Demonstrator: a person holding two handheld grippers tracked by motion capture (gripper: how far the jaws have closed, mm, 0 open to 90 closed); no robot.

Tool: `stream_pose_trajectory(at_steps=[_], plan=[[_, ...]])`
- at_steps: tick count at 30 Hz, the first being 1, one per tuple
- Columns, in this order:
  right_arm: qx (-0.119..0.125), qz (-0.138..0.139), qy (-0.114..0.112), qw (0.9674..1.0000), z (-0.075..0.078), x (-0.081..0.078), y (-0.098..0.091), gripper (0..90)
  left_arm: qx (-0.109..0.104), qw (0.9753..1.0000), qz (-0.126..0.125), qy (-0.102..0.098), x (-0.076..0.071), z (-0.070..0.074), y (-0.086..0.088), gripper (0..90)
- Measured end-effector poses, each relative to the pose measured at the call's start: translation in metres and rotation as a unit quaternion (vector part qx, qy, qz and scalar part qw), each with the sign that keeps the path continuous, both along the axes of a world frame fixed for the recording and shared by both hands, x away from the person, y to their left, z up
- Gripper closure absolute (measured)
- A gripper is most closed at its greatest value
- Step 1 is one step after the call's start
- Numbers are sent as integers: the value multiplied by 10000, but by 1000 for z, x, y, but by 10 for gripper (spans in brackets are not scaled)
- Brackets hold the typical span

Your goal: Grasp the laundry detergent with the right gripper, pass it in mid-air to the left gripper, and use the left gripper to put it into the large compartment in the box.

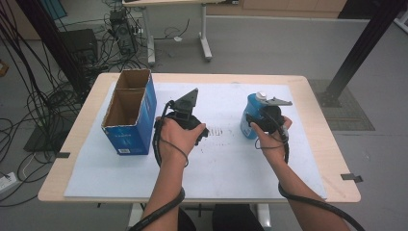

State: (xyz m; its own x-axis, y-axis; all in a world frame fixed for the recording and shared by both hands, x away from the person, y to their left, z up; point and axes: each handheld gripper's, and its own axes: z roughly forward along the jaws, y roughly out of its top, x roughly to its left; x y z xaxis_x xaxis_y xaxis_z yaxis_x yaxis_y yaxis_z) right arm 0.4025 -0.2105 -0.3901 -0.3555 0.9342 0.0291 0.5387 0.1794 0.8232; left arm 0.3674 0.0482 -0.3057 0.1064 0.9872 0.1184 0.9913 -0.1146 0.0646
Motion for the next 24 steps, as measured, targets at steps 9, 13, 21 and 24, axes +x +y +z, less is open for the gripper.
stream_pose_trajectory(at_steps=[9, 13, 21, 24], plan=[[61, 29, 54, 10000, 1, 2, -3, 447, 0, 10000, -90, -11, -2, 5, -1, 52], [178, 43, 148, 9997, 4, 4, -9, 447, -21, 9998, -192, -67, -3, 13, -2, 53], [86, 241, -26, 9997, 38, 12, -21, 445, -55, 9990, -392, -190, -3, 35, -5, 54], [28, 356, -37, 9994, 52, 17, -24, 444, -15, 9984, -518, -218, -2, 46, -4, 55]])
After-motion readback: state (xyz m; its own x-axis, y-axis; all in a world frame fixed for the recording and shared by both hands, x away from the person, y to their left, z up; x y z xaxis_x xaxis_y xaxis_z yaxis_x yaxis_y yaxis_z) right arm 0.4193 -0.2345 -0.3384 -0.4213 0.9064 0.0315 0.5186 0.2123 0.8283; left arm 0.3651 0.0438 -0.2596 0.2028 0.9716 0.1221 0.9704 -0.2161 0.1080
